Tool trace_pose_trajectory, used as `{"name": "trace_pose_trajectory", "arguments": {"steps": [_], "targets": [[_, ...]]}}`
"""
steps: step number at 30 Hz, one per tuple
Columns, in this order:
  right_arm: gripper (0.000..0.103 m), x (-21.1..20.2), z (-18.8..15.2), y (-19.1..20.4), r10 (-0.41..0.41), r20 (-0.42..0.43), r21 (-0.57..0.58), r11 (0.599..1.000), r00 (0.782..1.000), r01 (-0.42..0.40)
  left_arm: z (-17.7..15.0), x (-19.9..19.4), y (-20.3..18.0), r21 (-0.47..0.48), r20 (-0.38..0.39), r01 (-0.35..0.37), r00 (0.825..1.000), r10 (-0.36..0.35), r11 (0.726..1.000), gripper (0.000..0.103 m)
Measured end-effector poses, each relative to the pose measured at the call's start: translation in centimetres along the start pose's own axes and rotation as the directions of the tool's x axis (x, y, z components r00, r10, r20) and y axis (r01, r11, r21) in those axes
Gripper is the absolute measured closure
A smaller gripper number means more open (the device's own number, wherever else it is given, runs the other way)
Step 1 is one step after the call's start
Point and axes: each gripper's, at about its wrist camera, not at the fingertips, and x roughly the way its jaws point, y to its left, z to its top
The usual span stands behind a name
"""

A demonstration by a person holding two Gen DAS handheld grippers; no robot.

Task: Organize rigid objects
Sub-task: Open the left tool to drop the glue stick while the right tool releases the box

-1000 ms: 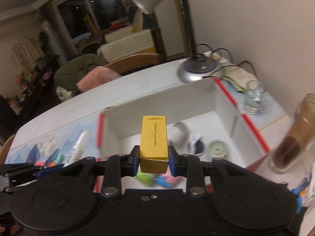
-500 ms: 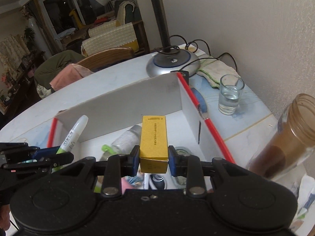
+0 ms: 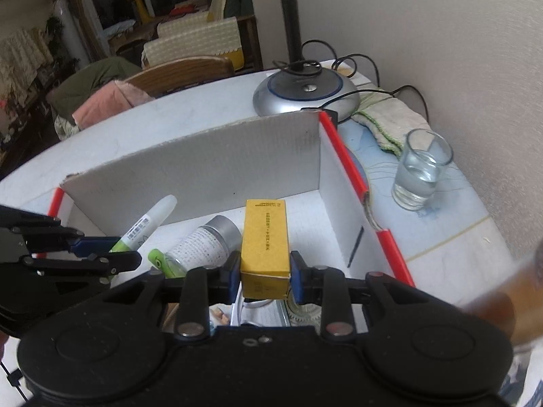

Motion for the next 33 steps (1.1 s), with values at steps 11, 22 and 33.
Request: {"name": "trace_pose_trajectory", "arguments": {"steps": [11, 22, 33], "targets": [[0.075, 2.6, 0.3, 1.2, -0.04, -0.087, -0.088, 0.996, 0.995, 0.033, 1.0, 2.4, -0.2, 0.033, -0.09, 0.001, 0.996, 0.002, 0.999, 0.085], [0.073, 3.0, 0.5, 1.3, -0.059, -0.114, -0.076, 0.996, 0.992, 0.05, 1.1, 3.0, 0.1, 0.028, -0.12, 0.014, 0.993, -0.01, 1.0, 0.085], [0.06, 1.5, 0.2, 1.0, -0.04, -0.099, -0.056, 0.998, 0.994, 0.035, 0.4, 1.0, 0.7, -0.027, -0.056, 0.054, 0.997, -0.056, 0.998, 0.085]]}}
